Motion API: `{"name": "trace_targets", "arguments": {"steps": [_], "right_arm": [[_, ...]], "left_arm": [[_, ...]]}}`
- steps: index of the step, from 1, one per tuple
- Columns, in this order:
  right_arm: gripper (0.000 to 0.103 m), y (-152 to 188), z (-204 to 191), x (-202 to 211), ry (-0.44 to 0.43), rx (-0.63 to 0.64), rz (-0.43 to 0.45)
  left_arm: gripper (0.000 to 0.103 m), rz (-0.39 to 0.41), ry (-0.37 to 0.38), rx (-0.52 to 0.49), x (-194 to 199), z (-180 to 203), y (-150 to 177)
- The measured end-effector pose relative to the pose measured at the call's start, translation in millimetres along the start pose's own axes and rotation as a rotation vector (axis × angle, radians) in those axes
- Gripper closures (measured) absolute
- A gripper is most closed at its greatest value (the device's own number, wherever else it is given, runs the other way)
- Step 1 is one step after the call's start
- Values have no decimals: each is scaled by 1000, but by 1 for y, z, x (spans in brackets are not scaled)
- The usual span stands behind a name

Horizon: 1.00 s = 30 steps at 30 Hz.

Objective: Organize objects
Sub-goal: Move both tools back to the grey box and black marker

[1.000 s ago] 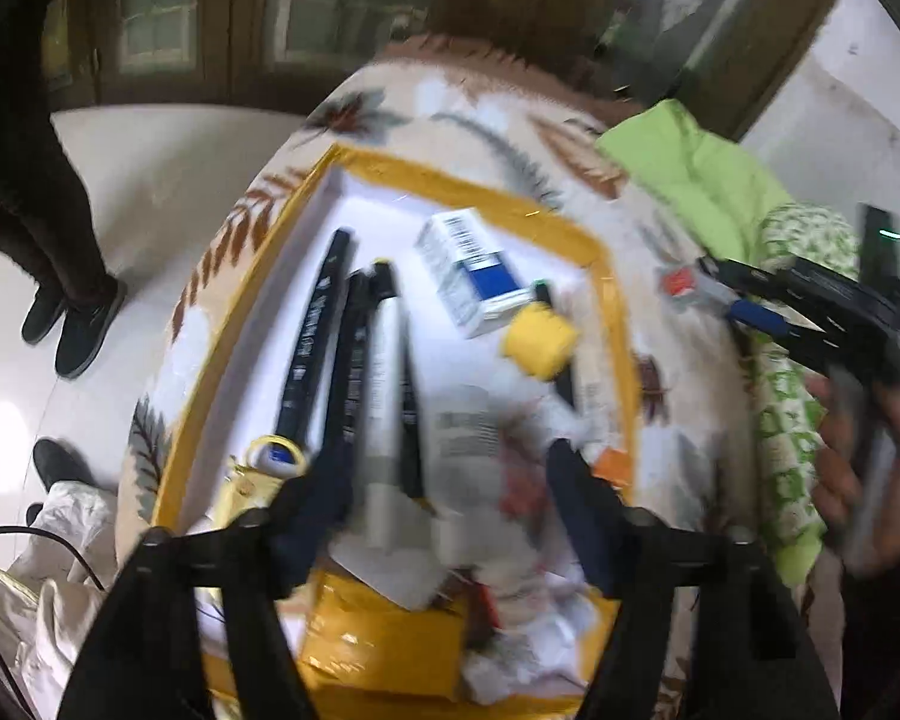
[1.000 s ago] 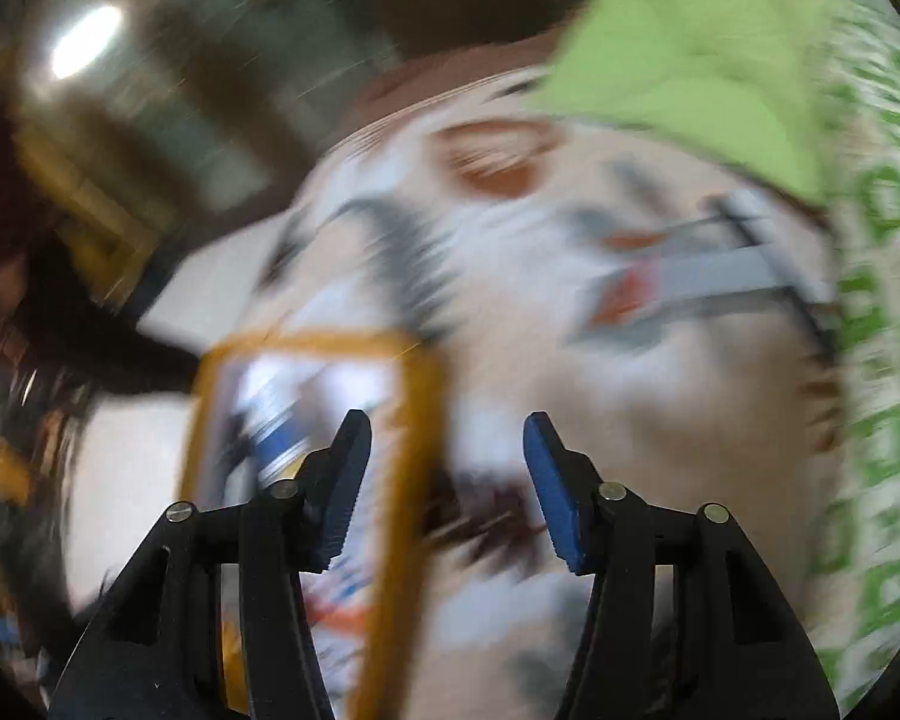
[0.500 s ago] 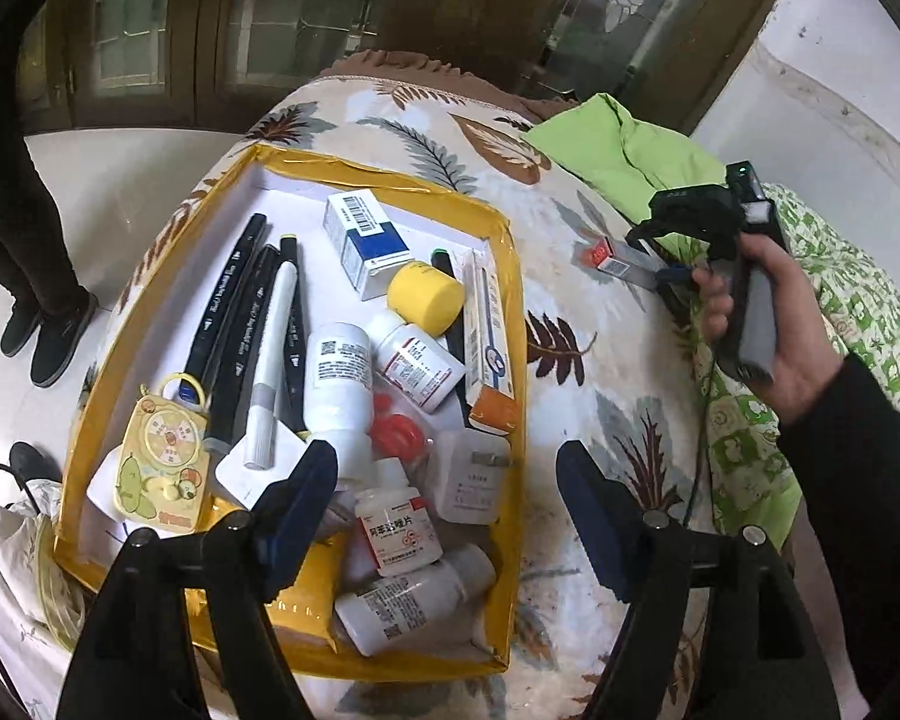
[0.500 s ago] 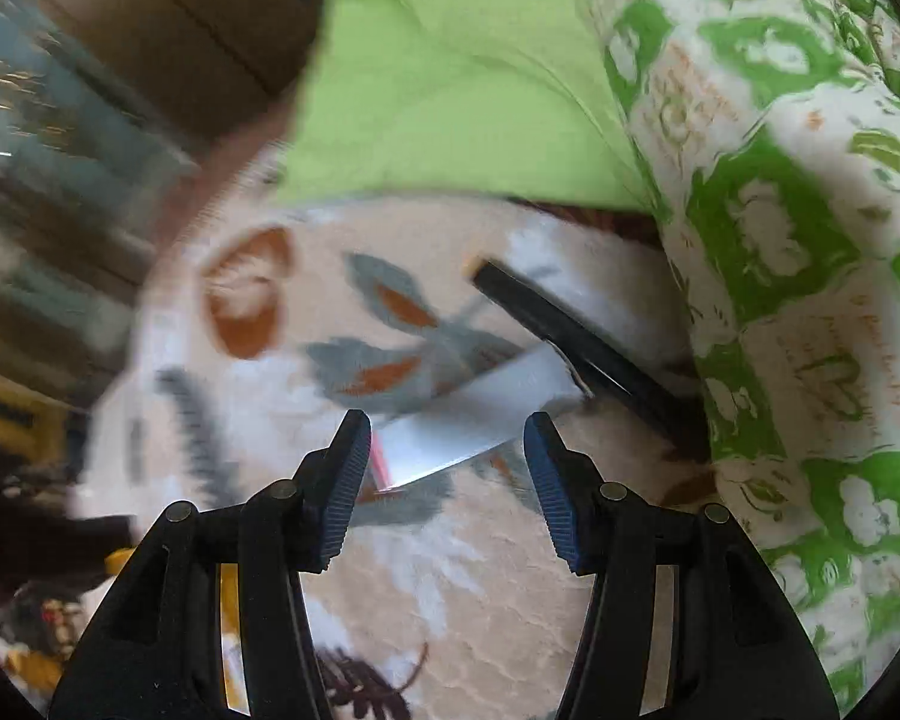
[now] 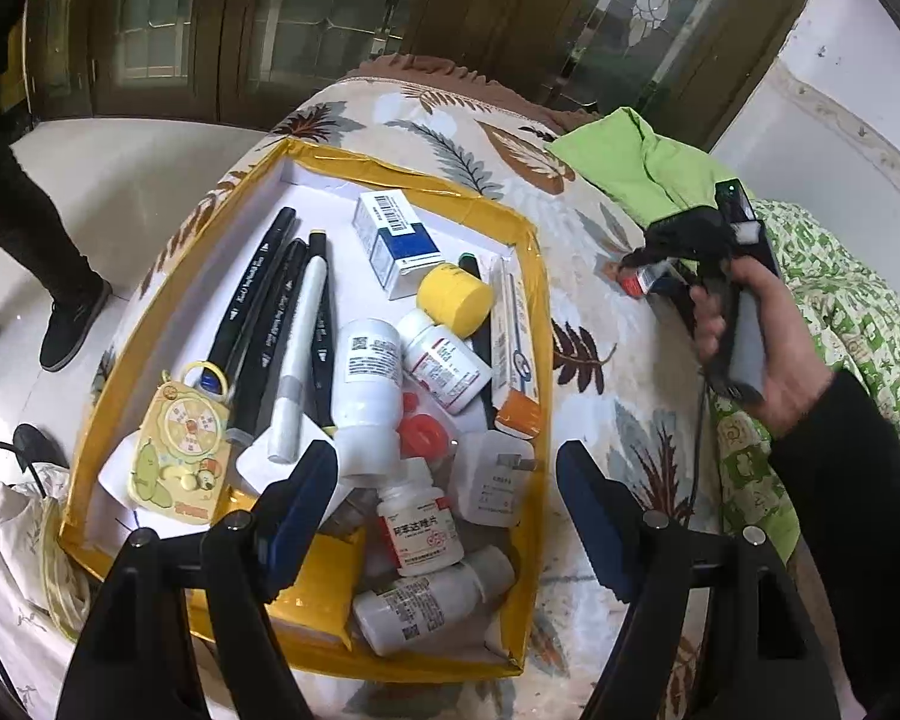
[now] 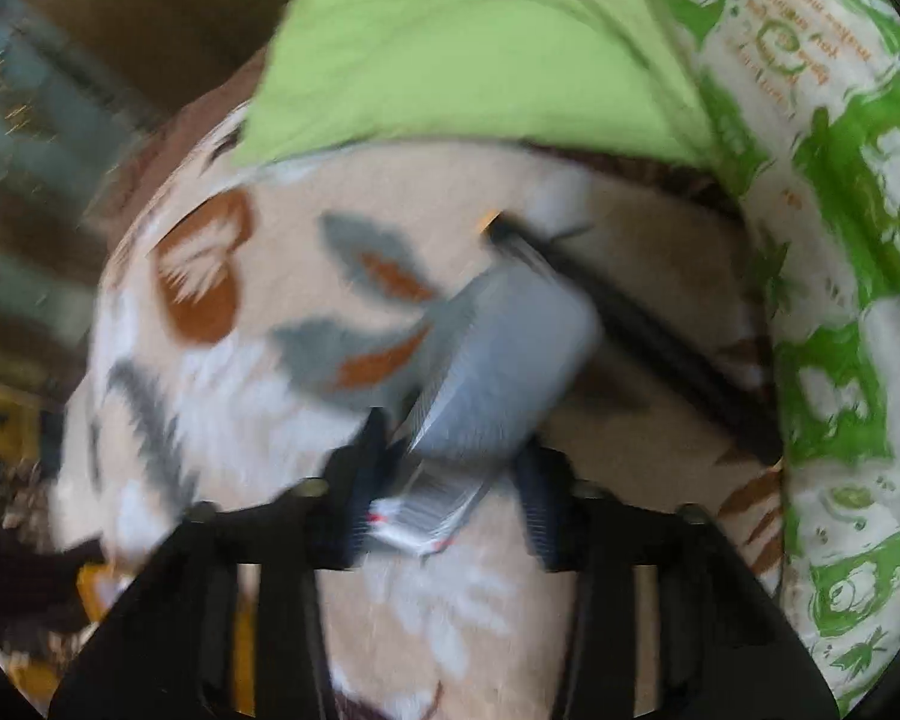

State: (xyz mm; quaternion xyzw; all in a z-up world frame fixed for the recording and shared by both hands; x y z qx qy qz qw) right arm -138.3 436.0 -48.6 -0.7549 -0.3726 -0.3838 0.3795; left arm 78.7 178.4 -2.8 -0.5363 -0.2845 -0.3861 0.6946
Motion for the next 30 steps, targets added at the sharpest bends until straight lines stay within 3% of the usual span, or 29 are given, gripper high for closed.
{"name": "trace_targets", "arguments": {"steps": [6, 10, 13, 15, 16, 17, 18, 19, 22, 24, 28, 30], "right_arm": [[77, 57, -17, 24, -209, 160, -137], [77, 116, -30, 47, -304, 337, -299], [76, 149, -31, 55, -277, 459, -391], [75, 157, -28, 53, -200, 515, -392], [72, 157, -26, 54, -187, 514, -388], [62, 156, -24, 57, -213, 499, -391], [49, 155, -22, 63, -237, 489, -388], [44, 150, -20, 70, -254, 481, -370], [42, 137, -12, 81, -269, 464, -340], [42, 117, -4, 83, -264, 435, -272], [42, 67, 20, 86, -97, 421, -15], [42, 44, 20, 74, -17, 443, 69]], "left_arm": [[27, -24, 24, -30, -3, 14, 3], [27, -53, 47, -57, -5, 29, 3], [27, -85, 96, -69, -10, 46, 4], [27, -109, 116, -86, -16, 59, 5], [27, -122, 125, -94, -19, 64, 7], [27, -135, 130, -105, -22, 70, 8], [27, -141, 132, -114, -24, 75, 10], [27, -147, 134, -122, -27, 79, 11], [27, -175, 136, -138, -38, 93, 10], [27, -188, 145, -138, -49, 103, 3], [27, -204, 159, -127, -80, 130, -17], [27, -212, 129, -147, -103, 144, -22]]}}
Point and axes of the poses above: each gripper's, at about its wrist camera, not at the fingertips, and x roughly against the way its jaws point, z to its right, y to its underside, the point moved 6 cm from there along -x, roughly the way its jaws point, and after that the axes turned 4 degrees about -y, right-handed, at the moved point
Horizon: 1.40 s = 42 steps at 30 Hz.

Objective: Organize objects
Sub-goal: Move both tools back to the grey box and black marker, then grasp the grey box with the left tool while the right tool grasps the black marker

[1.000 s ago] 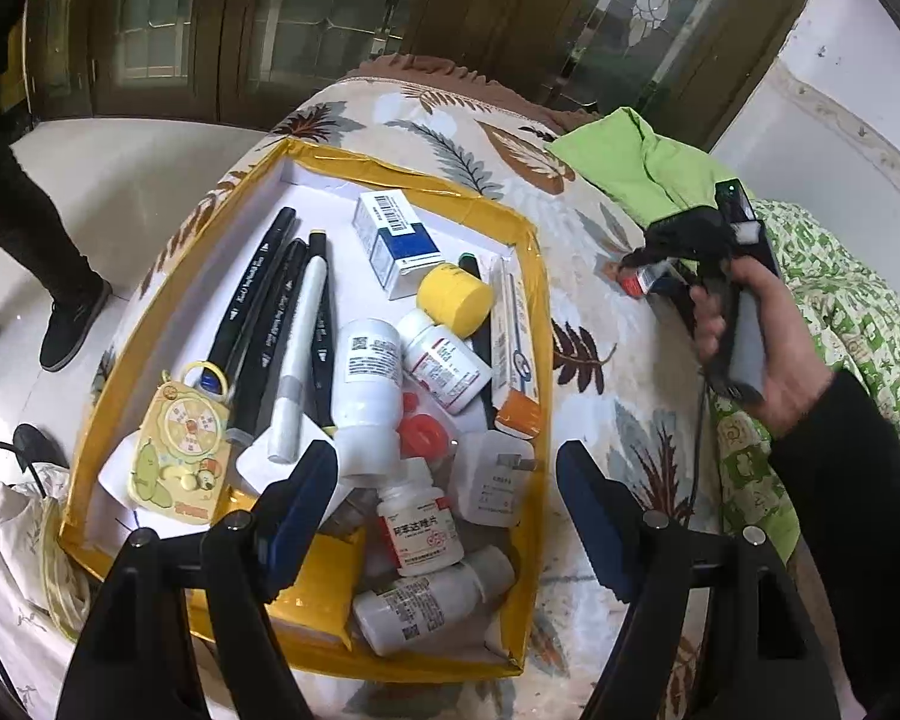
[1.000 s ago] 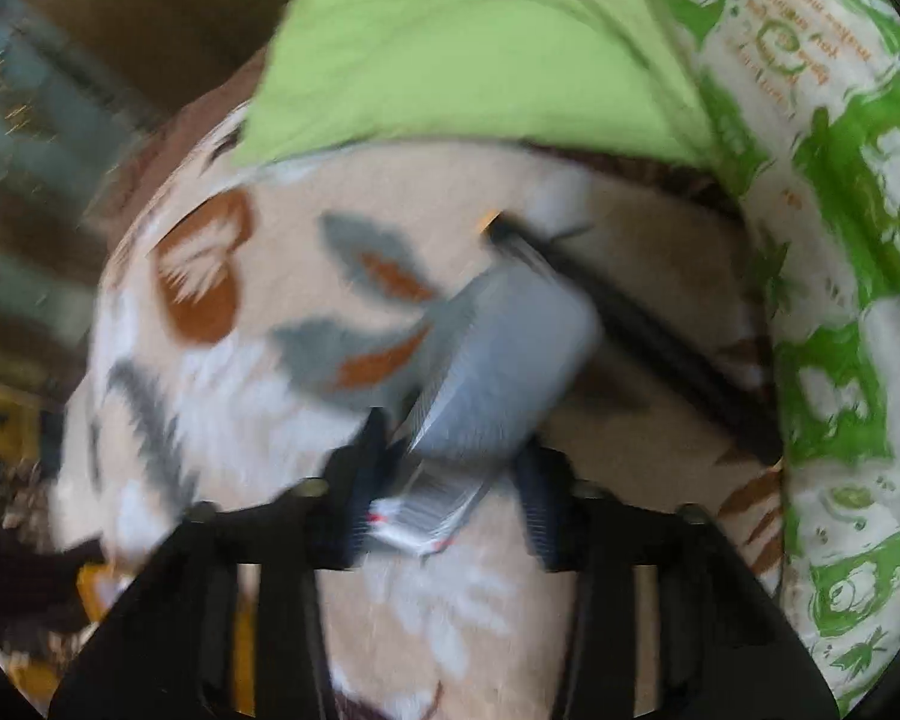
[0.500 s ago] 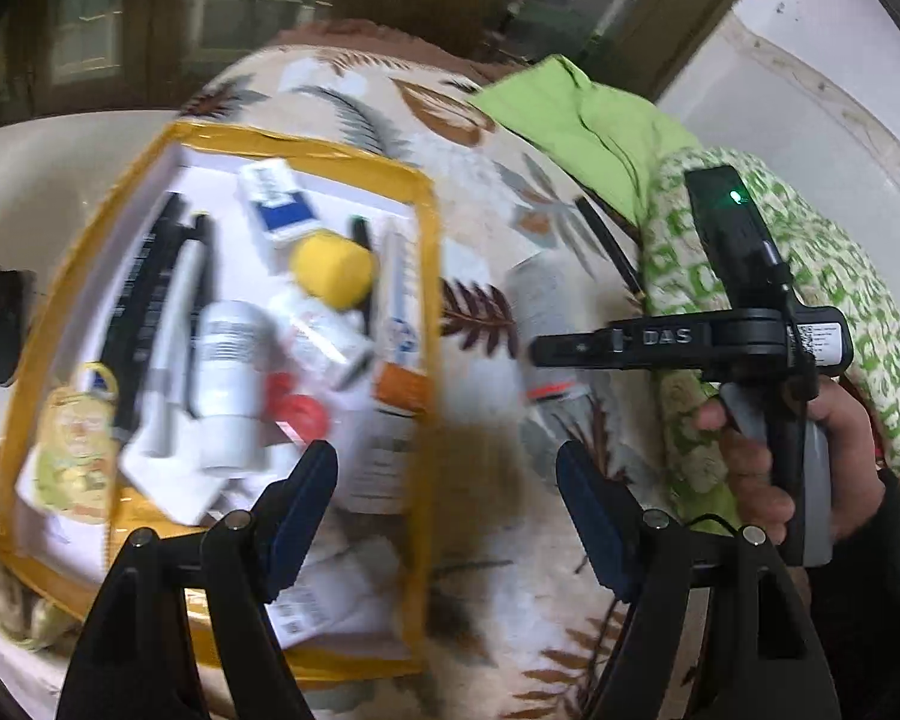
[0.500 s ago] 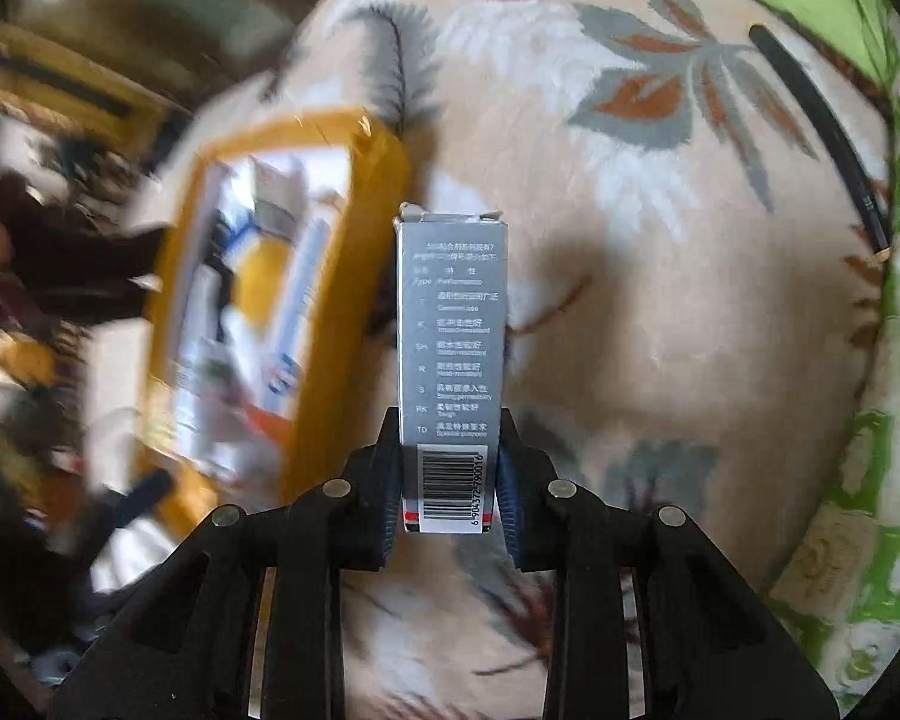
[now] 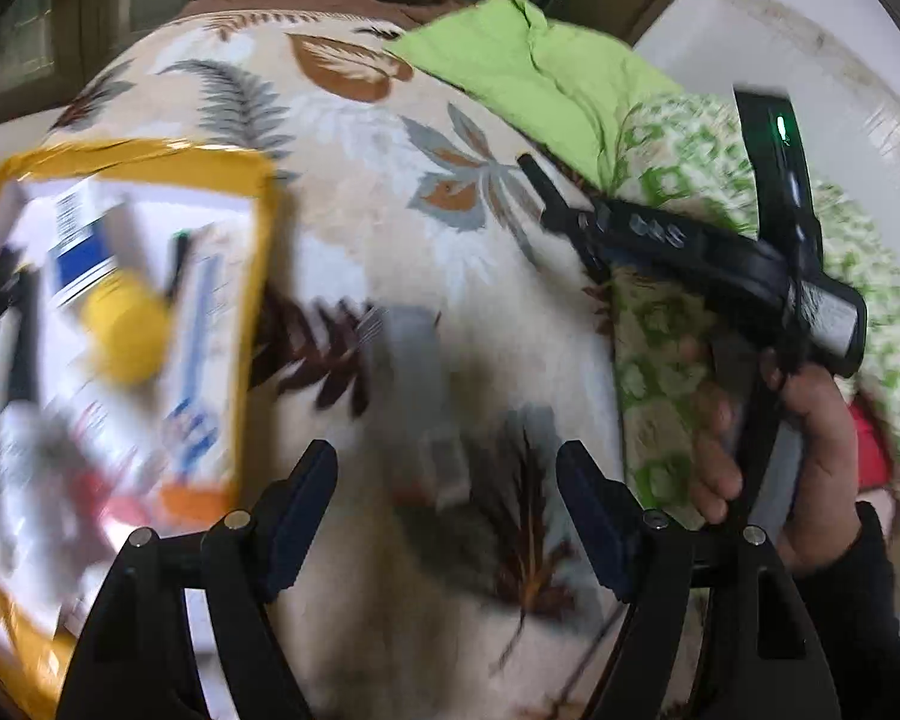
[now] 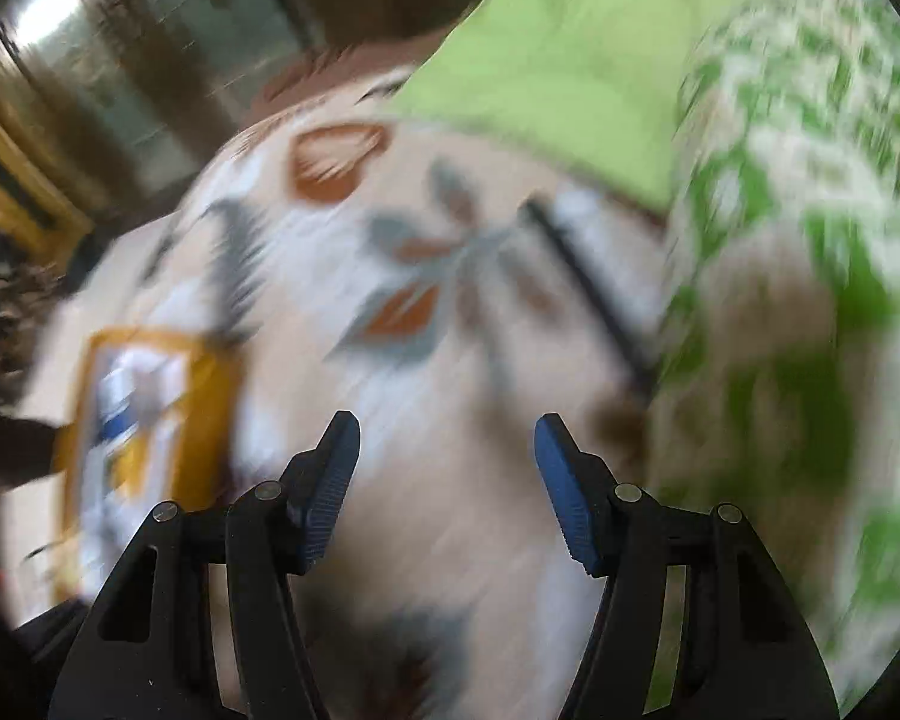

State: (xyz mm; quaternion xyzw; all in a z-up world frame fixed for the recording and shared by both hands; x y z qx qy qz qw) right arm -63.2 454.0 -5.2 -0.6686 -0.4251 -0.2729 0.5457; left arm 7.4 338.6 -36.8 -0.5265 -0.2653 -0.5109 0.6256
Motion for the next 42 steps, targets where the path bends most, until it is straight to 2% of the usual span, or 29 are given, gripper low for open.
{"name": "trace_targets", "arguments": {"steps": [3, 4, 5, 6, 8, 10, 12, 13, 14, 16, 18, 20, 23, 29, 32, 37, 39, 42], "right_arm": [[42, -24, 19, -17, 141, 36, 59], [42, -31, 26, -29, 187, 39, 48], [42, -33, 31, -35, 216, 42, 39], [42, -35, 38, -44, 249, 45, 20], [42, -34, 44, -56, 306, 70, -20], [42, -36, 43, -62, 319, 74, -23], [42, -38, 46, -62, 304, 54, -29], [42, -40, 48, -62, 283, 46, -30], [44, -40, 49, -62, 272, 48, -36], [54, -41, 47, -65, 250, 66, -58], [81, -43, 44, -68, 215, 66, -80], [89, -37, 42, -62, 184, 54, -99], [89, -17, 36, -54, 127, 43, -128], [89, 50, 7, -31, -88, -57, -221], [89, 94, -18, -18, -196, -85, -284], [89, 160, -61, 3, -283, -66, -370], [89, 172, -76, 11, -318, -58, -378], [89, 175, -102, 31, -369, -36, -335]], "left_arm": [[28, -26, -117, -35, -37, 4, -3], [29, -37, -164, -42, -45, 2, -1], [30, -15, -244, -66, -50, -1, 0], [30, 9, -294, -104, -52, 2, 1], [31, 15, -357, -168, -58, 7, 5], [34, 30, -366, -189, -58, 9, 7], [43, 20, -356, -194, -55, 8, 7], [64, 16, -354, -202, -52, 6, 8], [78, 9, -350, -211, -51, 4, 8], [78, -13, -302, -194, -47, -2, 8], [78, -36, -249, -166, -47, -8, 6], [78, -59, -163, -121, -43, -10, 6], [78, -106, -24, -22, -35, -13, 19], [78, -156, 95, 31, -15, -9, 62], [78, -151, 108, 12, 0, -8, 88], [78, -116, 119, 28, 37, -25, 116], [78, -65, 126, 50, 62, -39, 123], [78, 18, 143, 110, 98, -66, 124]]}}
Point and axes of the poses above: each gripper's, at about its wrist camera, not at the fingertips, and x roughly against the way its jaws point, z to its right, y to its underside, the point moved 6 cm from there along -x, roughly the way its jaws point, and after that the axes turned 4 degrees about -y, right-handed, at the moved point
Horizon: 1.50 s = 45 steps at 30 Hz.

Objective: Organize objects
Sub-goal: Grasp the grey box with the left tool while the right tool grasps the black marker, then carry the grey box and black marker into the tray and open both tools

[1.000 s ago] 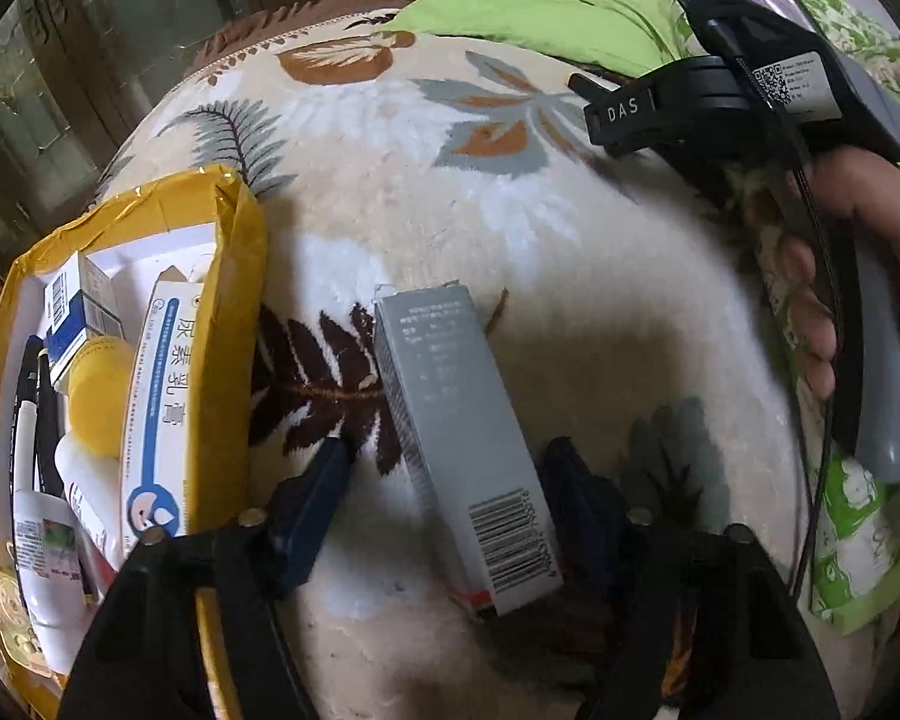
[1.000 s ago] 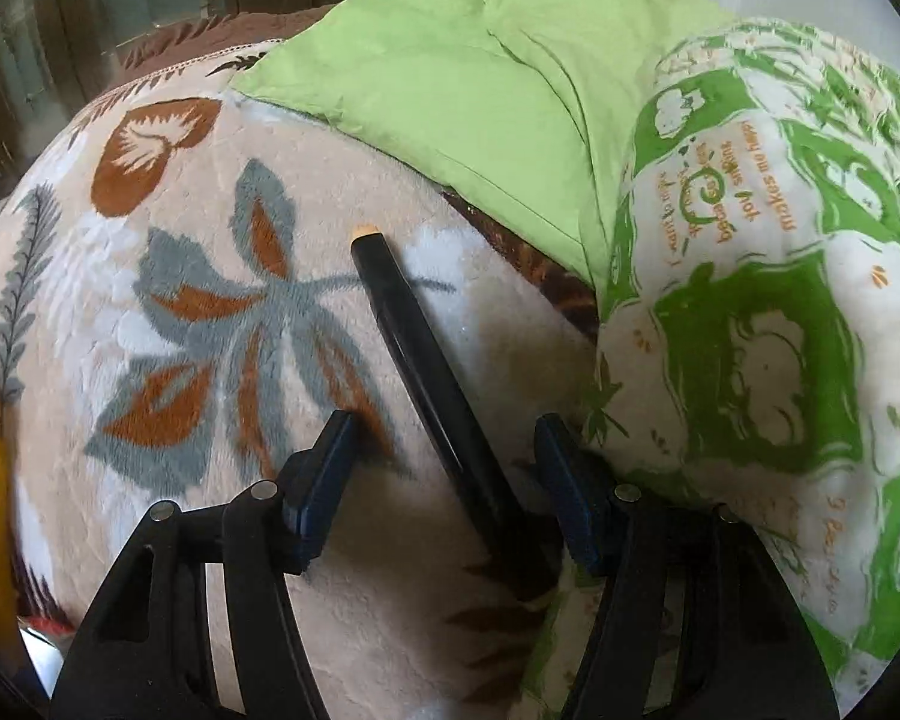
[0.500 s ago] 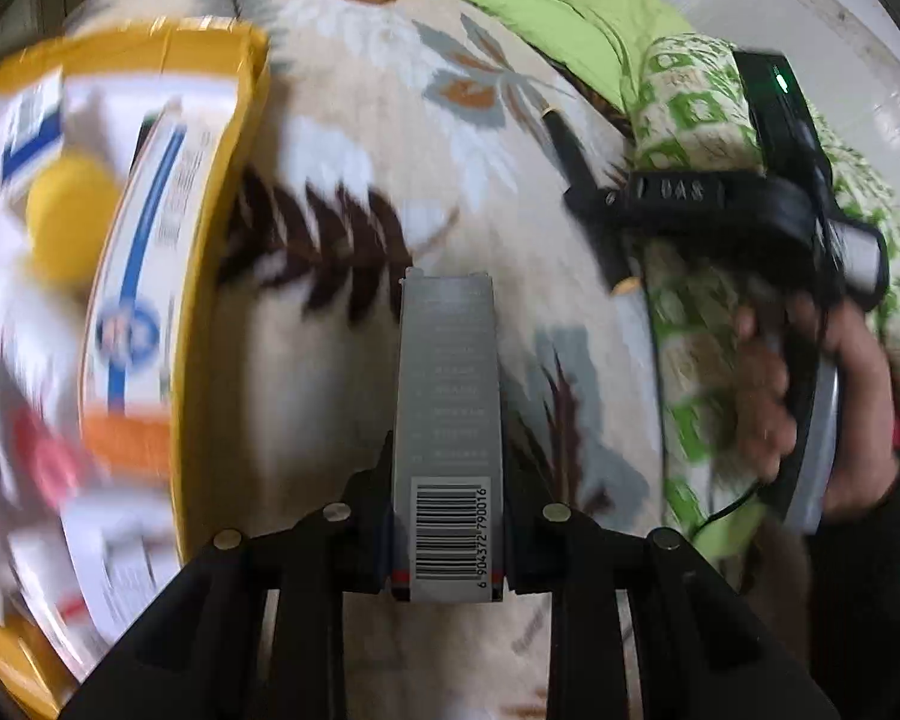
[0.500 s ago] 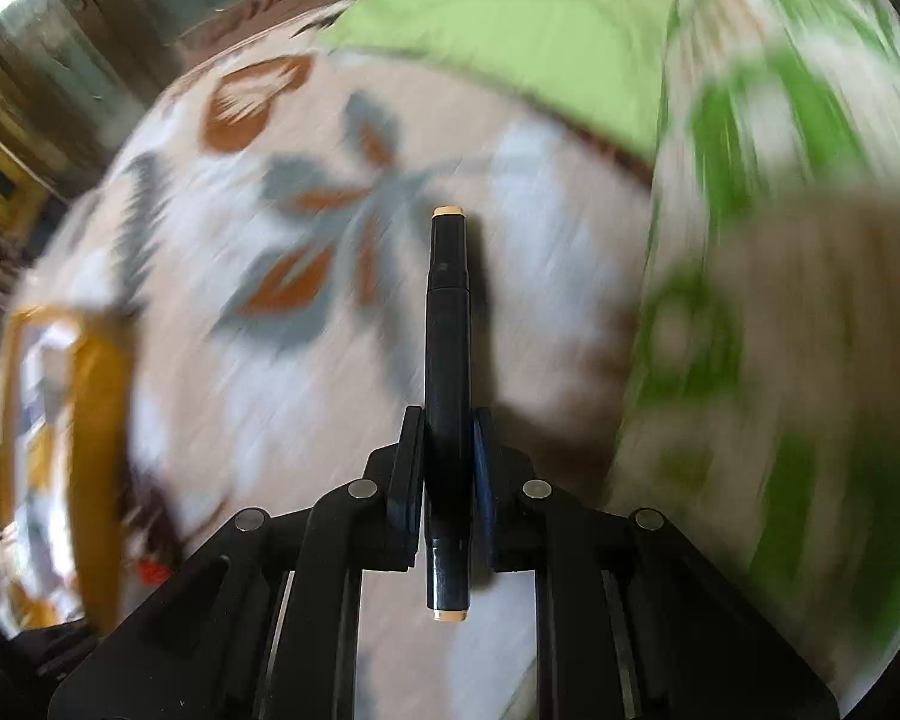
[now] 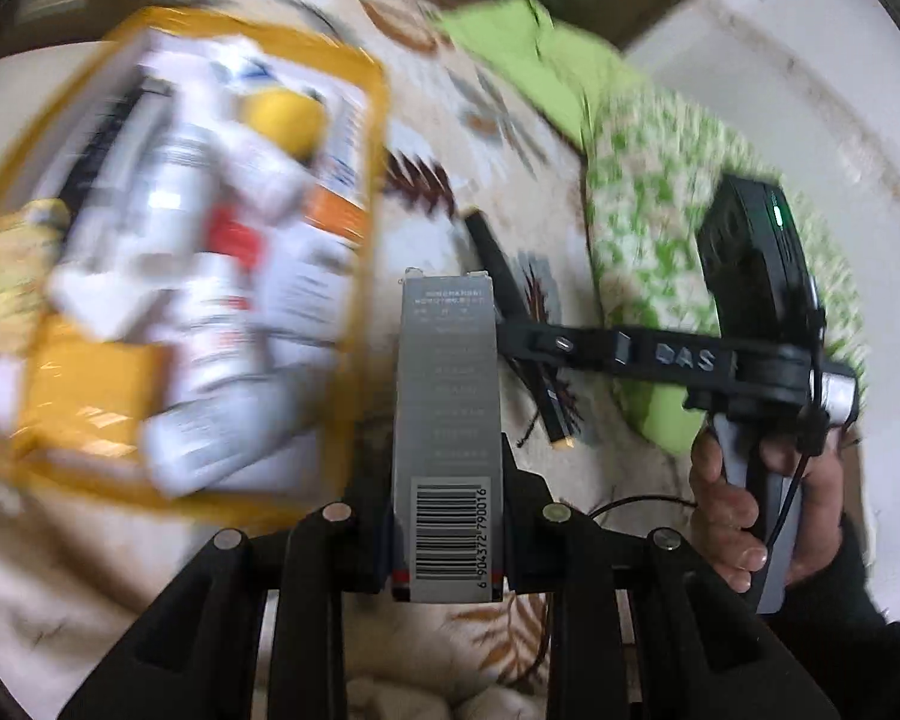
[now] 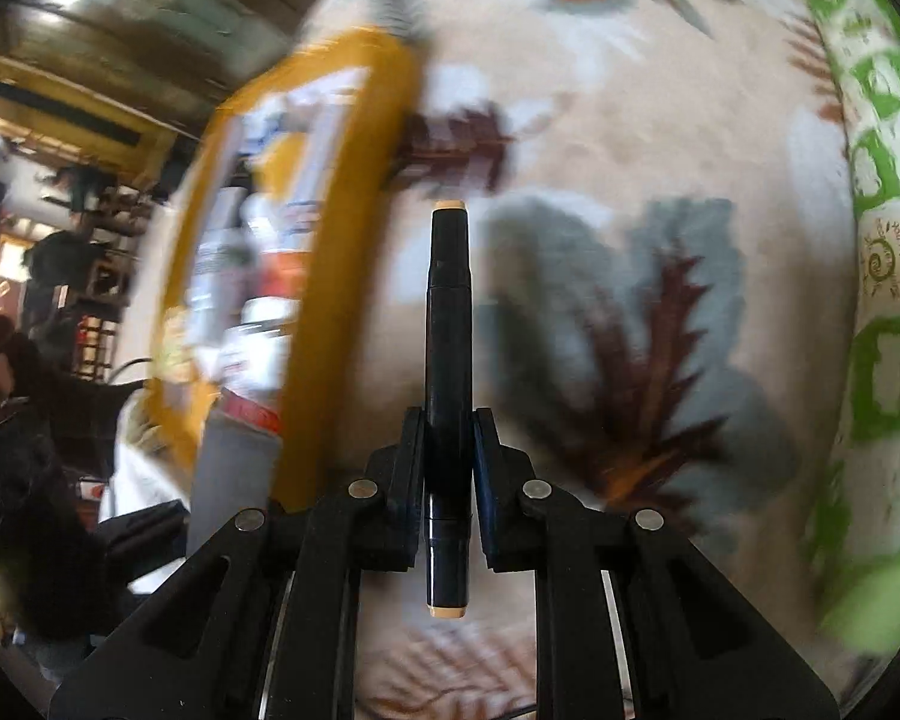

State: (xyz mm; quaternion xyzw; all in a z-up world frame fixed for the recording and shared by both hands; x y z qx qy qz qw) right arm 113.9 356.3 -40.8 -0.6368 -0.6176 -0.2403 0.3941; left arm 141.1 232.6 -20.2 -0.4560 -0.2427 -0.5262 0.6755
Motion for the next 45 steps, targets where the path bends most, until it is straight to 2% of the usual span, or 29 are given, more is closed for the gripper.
{"name": "trace_targets", "arguments": {"steps": [6, 8, 11, 13, 16, 18, 26, 33, 36, 41, 43, 44, 45], "right_arm": [[89, 12, -65, 22, -38, 106, 55], [89, 11, -81, 20, -55, 123, 56], [89, 12, -100, 11, -60, 141, 49], [89, 5, -106, 2, -53, 143, 46], [89, 0, -115, -14, -52, 133, 38], [89, -7, -119, -29, -33, 134, 34], [89, -36, -122, -63, 53, 122, 38], [89, -44, -122, -78, 72, 118, 31], [89, -46, -123, -82, 128, 154, 44], [89, -41, -124, -86, 105, 146, 36], [88, -39, -126, -86, 83, 145, 28], [88, -38, -127, -85, 74, 143, 33], [85, -37, -127, -82, 67, 140, 39]], "left_arm": [[78, 149, 10, 115, 65, -51, -19], [78, 162, 11, 141, 73, -64, -25], [78, 181, -31, 156, 83, -86, -35], [78, 180, -44, 179, 80, -100, -45], [78, 154, -128, 157, 67, -119, -63], [78, 121, -149, 153, 55, -131, -71], [77, 47, -261, 69, 26, -145, -91], [77, 47, -281, 63, 15, -150, -84], [77, 48, -277, 74, 16, -151, -85], [77, 11, -284, 58, 16, -148, -81], [76, 6, -260, 54, 17, -146, -78], [66, 4, -246, 58, 17, -144, -76], [62, 10, -244, 64, 17, -143, -73]]}}
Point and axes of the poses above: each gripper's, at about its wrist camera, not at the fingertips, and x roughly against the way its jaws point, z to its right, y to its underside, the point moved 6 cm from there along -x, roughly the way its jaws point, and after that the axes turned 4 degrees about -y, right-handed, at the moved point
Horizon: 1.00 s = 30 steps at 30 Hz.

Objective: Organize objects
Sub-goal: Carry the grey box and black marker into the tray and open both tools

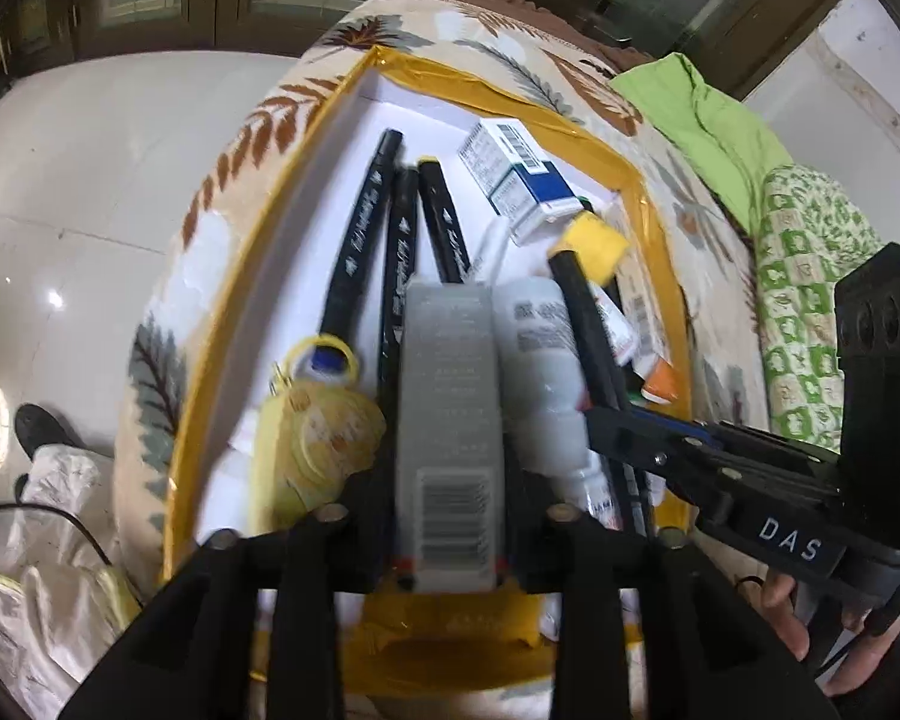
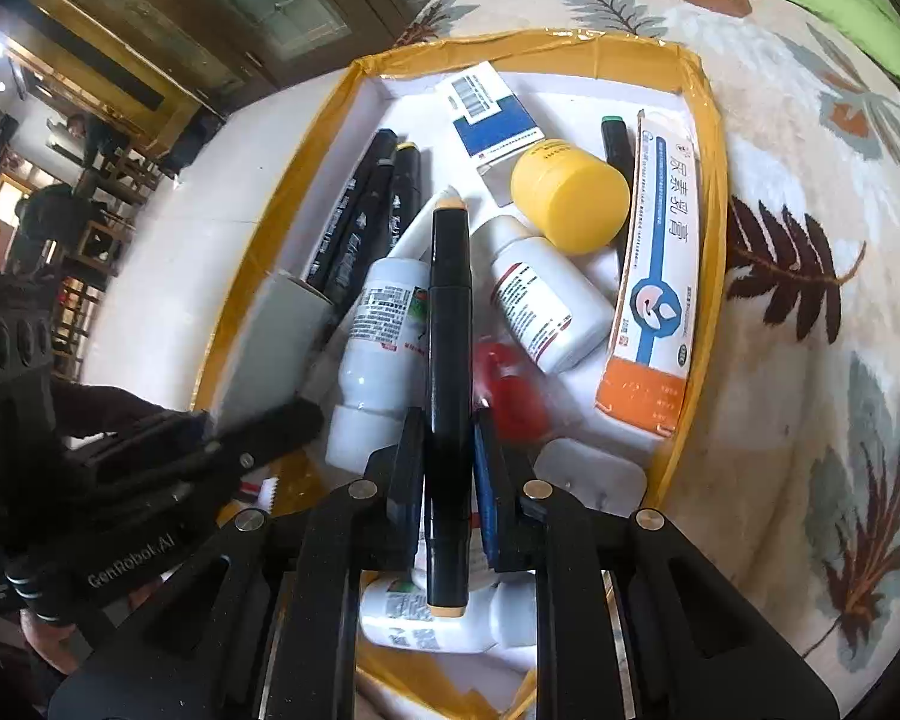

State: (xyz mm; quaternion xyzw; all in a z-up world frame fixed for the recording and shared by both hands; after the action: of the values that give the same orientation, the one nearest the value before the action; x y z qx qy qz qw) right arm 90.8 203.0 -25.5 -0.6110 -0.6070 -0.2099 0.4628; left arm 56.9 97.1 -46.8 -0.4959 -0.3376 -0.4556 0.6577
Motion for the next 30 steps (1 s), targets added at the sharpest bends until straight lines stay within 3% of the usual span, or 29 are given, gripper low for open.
{"name": "trace_targets", "arguments": {"steps": [2, 4, 6, 8, 11, 13, 16, 17, 20, 24, 30], "right_arm": [[79, 3, 0, 4, 8, 2, 2], [63, 6, 1, 11, 26, 6, 11], [52, 10, 1, 23, 2, 8, 31], [51, 13, 1, 36, -17, 17, 55], [51, 21, 0, 50, -60, 9, 67], [51, 29, 2, 59, -66, 9, 77], [51, 38, 9, 68, -75, -5, 85], [51, 40, 11, 69, -74, -8, 84], [51, 48, 16, 73, -72, -21, 81], [51, 55, 21, 77, -80, -31, 84], [51, 59, 22, 85, -75, -11, 80]], "left_arm": [[42, 32, -18, -2, 4, 3, 5], [21, 54, 42, 34, 12, 6, 13], [21, 19, 134, 107, 15, 6, 22], [21, -14, 240, 182, 17, 7, 31], [21, 29, 234, 203, 28, 11, 44], [21, 72, 168, 152, 37, 18, 49], [21, 154, -16, 81, 50, 25, 54], [21, 162, -98, 52, 51, 27, 57], [21, 182, -227, 5, 55, 29, 61], [21, 164, -306, -61, 55, 37, 69], [16, 211, -365, -111, 67, 48, 79]]}}
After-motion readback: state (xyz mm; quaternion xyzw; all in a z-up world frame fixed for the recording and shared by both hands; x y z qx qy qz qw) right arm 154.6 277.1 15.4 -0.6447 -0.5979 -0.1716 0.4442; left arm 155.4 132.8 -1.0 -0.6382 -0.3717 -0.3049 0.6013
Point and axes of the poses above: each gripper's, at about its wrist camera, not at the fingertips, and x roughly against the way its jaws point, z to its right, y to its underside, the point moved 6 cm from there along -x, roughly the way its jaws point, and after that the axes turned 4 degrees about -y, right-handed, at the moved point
